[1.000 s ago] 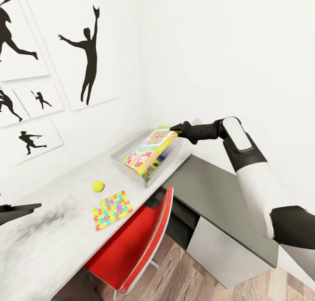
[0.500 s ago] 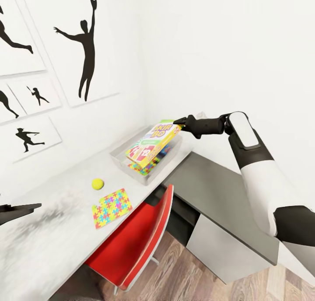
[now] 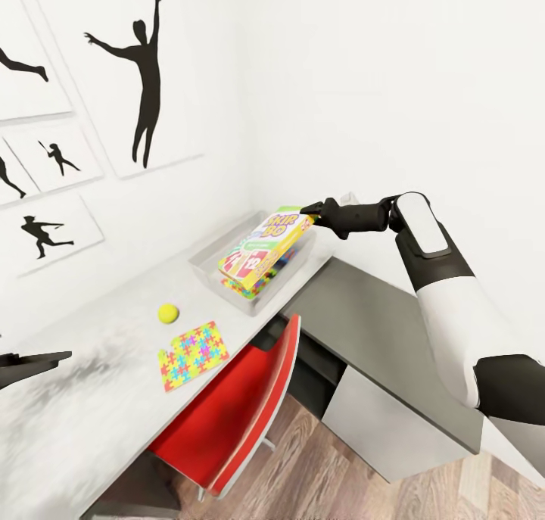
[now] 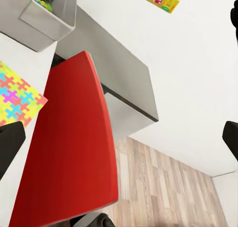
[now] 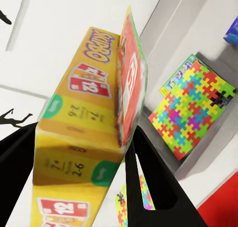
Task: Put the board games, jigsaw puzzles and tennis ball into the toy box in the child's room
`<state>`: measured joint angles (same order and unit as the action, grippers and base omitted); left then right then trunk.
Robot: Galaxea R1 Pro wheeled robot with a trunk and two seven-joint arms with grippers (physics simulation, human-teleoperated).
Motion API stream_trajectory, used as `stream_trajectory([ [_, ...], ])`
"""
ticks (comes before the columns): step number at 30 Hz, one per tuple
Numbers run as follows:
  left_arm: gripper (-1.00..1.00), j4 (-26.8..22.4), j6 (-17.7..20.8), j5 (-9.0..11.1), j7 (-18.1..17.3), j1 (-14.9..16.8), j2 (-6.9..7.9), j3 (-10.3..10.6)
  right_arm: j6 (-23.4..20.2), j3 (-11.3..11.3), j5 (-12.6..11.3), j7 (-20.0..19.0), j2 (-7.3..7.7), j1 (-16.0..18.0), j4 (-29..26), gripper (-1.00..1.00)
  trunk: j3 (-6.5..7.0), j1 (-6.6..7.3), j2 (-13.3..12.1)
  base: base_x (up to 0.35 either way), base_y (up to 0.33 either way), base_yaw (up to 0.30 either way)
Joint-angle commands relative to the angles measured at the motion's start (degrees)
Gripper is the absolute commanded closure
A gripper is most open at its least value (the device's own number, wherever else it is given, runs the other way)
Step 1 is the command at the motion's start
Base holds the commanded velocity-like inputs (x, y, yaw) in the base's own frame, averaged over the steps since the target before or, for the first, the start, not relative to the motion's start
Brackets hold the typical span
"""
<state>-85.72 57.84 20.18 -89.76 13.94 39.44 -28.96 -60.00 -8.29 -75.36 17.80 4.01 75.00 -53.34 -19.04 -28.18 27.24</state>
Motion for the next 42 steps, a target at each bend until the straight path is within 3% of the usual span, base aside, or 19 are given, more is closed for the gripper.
stream_trajectory([
  [1,-1.0,-0.03,0.61,-0.05,-0.24,0.04,0.02,0.0,0.0,-0.15,-0.67,0.57,0.05,0.06,-0.03,1.0,-0.19,-0.02,0.1,0.0,0.0,0.0],
  [10,-1.0,0.02,0.71,0.4,-0.24,0.04,0.17,-0.5,0.0,-0.17,-0.67,0.57,-0.05,0.03,0.15,1.0,-1.05,-0.02,0.1,0.0,0.0,0.0],
  [13,-1.0,-0.15,1.18,0.51,-0.24,0.23,0.68,-2.33,0.0,-0.16,-0.67,0.57,-0.01,0.05,0.15,1.0,-1.34,-0.02,0.1,0.0,0.0,0.0],
  [16,-1.0,-0.28,1.87,0.58,-0.24,0.68,2.68,-4.65,0.0,-0.18,-0.62,0.57,-0.15,0.06,0.24,1.0,-1.62,-0.02,0.1,0.0,0.0,0.0],
  [17,-1.0,-0.3,2.07,0.68,-0.24,0.83,4.61,-5.4,0.0,-0.21,-0.6,0.57,-0.34,0.06,0.33,1.0,-1.72,-0.02,0.1,0.0,0.0,0.0],
  [19,-1.0,-0.31,2.16,1.06,-0.24,0.91,6.12,-5.88,0.0,-0.22,-0.59,0.57,-0.47,0.06,0.38,1.0,-1.91,-0.02,0.1,0.0,0.0,0.0],
  [21,-1.0,-0.33,2.16,2.37,-0.24,0.99,7.05,-6.33,0.0,-0.23,-0.59,0.57,-0.48,0.06,0.31,1.0,-2.1,-0.02,0.1,0.0,0.0,0.0],
  [23,-1.0,-0.37,2.16,5.27,-0.24,1.05,7.62,-6.67,0.0,-0.23,-0.58,0.57,-0.36,0.08,0.17,1.0,-2.29,-0.02,0.1,0.0,0.0,0.0],
  [25,-1.0,-0.4,2.16,7.49,-0.24,1.07,7.91,-6.81,0.0,-0.2,-0.58,0.57,-0.28,0.15,0.02,1.0,-2.48,-0.02,0.1,0.0,0.0,0.0],
  [29,-1.0,-0.41,2.16,8.8,-0.24,1.09,8.07,-6.88,0.0,-0.16,-0.58,0.57,-0.42,0.22,-0.08,1.0,-2.86,-0.02,0.1,0.0,0.0,0.0],
  [42,-1.0,-0.57,2.16,9.26,-0.24,1.09,7.42,-6.68,0.0,-0.13,-0.7,0.5,-0.14,0.31,-0.25,1.0,-4.1,-0.02,0.1,0.0,0.0,0.0],
])
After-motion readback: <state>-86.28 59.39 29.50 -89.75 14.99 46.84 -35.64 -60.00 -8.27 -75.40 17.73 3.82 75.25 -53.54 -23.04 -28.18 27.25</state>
